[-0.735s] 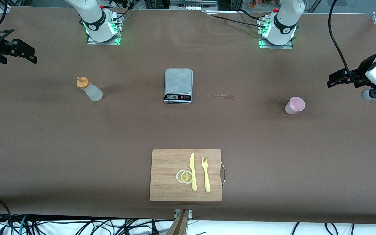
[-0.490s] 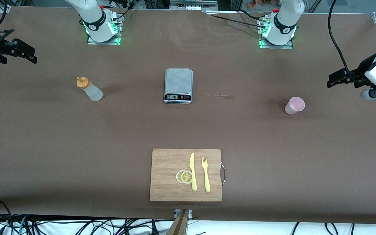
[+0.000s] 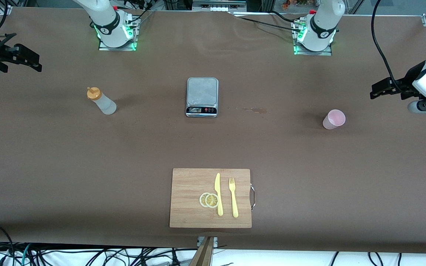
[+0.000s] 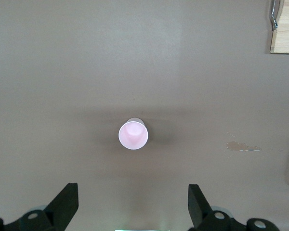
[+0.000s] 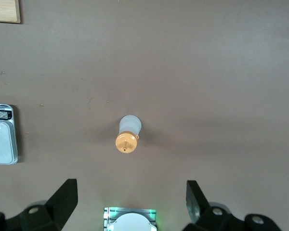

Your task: Add sauce to pink cup with both arms

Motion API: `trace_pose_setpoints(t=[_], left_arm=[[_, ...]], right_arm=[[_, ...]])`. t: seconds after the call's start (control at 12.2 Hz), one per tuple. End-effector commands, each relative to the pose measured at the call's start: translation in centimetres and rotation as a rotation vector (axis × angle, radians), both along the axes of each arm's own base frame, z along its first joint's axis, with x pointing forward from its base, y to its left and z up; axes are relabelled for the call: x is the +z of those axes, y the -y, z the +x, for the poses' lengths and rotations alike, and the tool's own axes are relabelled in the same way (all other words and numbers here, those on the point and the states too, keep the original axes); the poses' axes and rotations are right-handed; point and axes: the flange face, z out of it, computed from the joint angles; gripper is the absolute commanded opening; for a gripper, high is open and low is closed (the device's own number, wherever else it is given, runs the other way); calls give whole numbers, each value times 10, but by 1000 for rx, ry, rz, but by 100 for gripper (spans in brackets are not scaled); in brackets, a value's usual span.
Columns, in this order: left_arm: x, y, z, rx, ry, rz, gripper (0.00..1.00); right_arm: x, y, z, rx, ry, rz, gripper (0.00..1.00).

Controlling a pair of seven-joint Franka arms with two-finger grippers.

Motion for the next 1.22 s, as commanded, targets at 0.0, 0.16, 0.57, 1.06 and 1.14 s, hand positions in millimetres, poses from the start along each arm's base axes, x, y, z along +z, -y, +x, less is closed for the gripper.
trace_pose_setpoints(t=[0.0,0.16,0.57,1.06,1.14], left_arm=[[5,3,-1,0,-5,13,100],[4,1,-1,-1,-7,14,100],[-19,-9,3,5,-42,14,100],[-117,-33,13,-8,-65,44,100],[-135,-35,12,-64,-52,38,100]], right_arm=[[6,0,-1,-15,-1,3,100],[6,0,-1,-16,-1,3,100],[6,0,-1,-15,-1,3,100],[6,0,-1,-16,-1,3,100],[6,0,-1,-16,-1,3,100]])
